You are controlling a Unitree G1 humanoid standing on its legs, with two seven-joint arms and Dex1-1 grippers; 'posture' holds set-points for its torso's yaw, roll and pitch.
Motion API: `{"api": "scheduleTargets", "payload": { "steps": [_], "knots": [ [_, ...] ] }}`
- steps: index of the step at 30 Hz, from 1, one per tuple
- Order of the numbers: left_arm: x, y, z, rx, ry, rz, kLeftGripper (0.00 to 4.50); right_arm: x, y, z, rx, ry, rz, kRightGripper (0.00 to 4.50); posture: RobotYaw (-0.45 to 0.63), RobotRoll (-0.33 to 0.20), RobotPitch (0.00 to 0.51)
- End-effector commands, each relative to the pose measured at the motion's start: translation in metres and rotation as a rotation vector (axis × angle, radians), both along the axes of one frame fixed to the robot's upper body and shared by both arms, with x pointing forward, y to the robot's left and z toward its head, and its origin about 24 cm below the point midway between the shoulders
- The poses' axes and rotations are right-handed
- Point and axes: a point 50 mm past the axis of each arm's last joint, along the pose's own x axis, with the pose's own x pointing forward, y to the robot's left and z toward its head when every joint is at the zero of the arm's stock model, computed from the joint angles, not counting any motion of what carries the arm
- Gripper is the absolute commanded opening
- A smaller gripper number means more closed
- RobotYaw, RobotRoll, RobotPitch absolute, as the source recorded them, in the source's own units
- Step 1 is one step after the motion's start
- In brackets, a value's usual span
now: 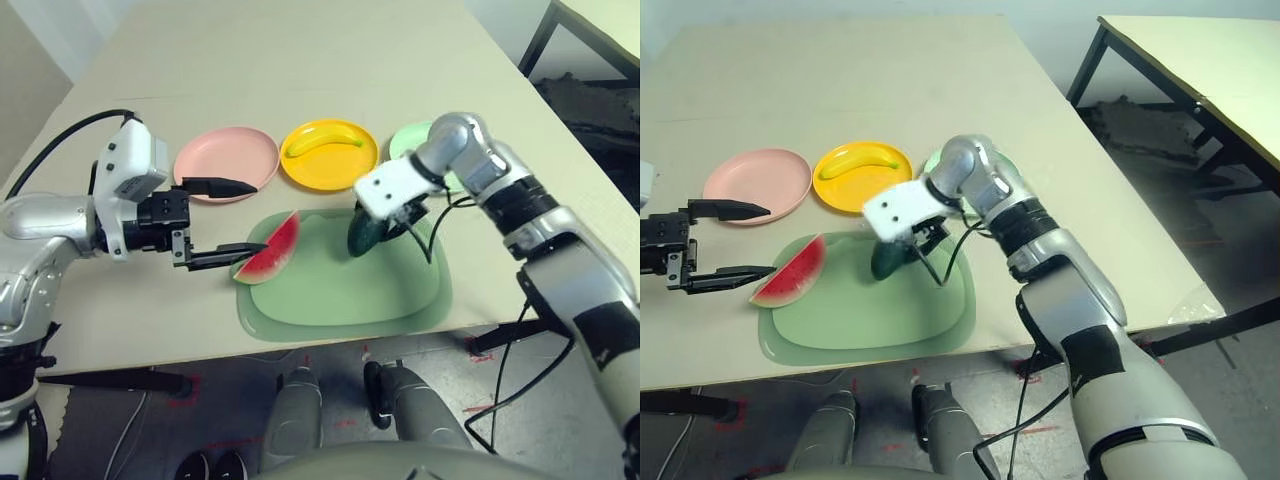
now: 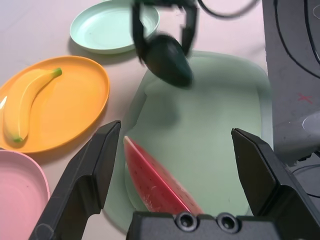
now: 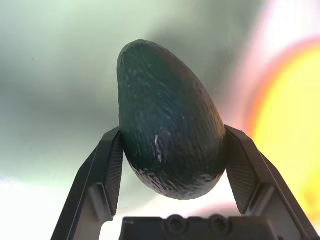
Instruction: Place the fruits into color-matched plates.
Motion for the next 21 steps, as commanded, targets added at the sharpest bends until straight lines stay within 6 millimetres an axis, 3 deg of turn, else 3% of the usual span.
{"api": "scheduleTargets", "payload": {
  "steps": [1, 4, 9, 14, 18, 21],
  "knots": [
    [0.0, -0.001, 0.0, -0.005, -0.005, -0.006, 4.5, 0.018, -0.026, 0.02, 0.032, -0.103, -0.194, 3.22, 0.09, 0.0, 0.153],
    [0.002, -0.001, 0.0, -0.004, -0.004, -0.003, 4.5, 0.032, -0.05, 0.018, 0.011, -0.183, -0.373, 3.22, 0.07, 0.0, 0.153],
    [0.003, -0.001, 0.0, 0.006, -0.005, -0.002, 4.5, 0.045, -0.076, -0.004, 0.003, -0.291, -0.589, 3.22, 0.07, 0.0, 0.154],
    [0.002, 0.001, 0.001, 0.016, -0.003, 0.007, 4.5, 0.048, -0.085, -0.027, 0.001, -0.328, -0.684, 3.21, 0.09, 0.0, 0.159],
    [-0.001, 0.002, 0.002, 0.021, -0.001, 0.015, 4.5, 0.049, -0.088, -0.033, 0.001, -0.345, -0.701, 3.21, 0.09, 0.0, 0.159],
    [-0.001, 0.002, 0.002, 0.023, -0.002, 0.017, 4.5, 0.048, -0.087, -0.034, -0.01, -0.353, -0.689, 4.2, 0.09, 0.0, 0.16]
  ]
}}
